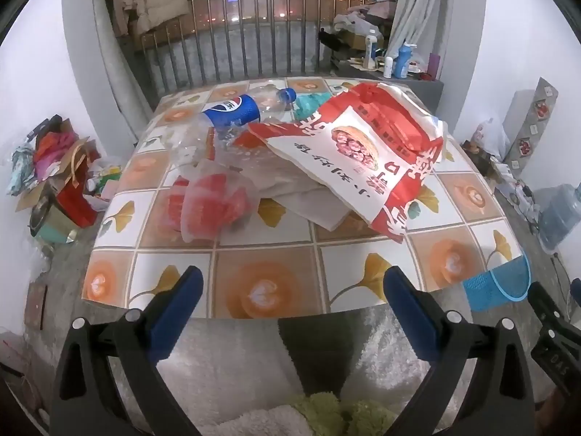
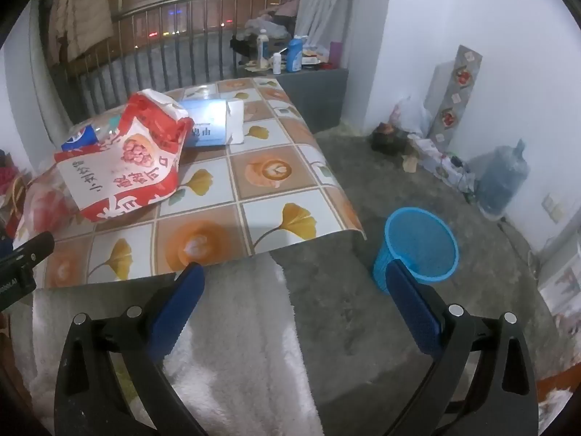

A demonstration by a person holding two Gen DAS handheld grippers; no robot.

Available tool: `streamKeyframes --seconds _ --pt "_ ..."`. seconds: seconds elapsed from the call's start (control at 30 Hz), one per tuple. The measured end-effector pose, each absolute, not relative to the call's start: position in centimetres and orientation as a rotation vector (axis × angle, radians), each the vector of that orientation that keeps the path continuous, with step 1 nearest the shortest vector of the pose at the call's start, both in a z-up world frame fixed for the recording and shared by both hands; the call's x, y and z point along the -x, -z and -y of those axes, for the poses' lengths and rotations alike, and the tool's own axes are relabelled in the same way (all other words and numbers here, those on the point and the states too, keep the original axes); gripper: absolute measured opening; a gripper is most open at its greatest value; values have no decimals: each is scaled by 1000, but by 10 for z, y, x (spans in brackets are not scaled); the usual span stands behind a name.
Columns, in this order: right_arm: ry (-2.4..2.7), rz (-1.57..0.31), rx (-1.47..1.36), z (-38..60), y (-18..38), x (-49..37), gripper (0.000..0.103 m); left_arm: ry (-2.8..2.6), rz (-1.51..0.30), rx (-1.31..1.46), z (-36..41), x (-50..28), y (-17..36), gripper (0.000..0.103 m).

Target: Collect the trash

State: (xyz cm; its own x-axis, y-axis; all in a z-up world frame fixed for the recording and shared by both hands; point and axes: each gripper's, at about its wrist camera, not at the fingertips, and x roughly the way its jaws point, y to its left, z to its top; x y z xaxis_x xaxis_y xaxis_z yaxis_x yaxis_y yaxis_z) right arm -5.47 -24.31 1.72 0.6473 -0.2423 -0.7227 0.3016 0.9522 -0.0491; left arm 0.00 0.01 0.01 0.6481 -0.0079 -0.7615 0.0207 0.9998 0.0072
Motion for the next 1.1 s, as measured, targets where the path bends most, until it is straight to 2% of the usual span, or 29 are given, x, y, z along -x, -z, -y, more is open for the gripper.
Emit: streamKeyframes --seconds 1.1 --pt "306 -806 -71 242 -17 53 95 21 -872 -28 2 -1 3 97"
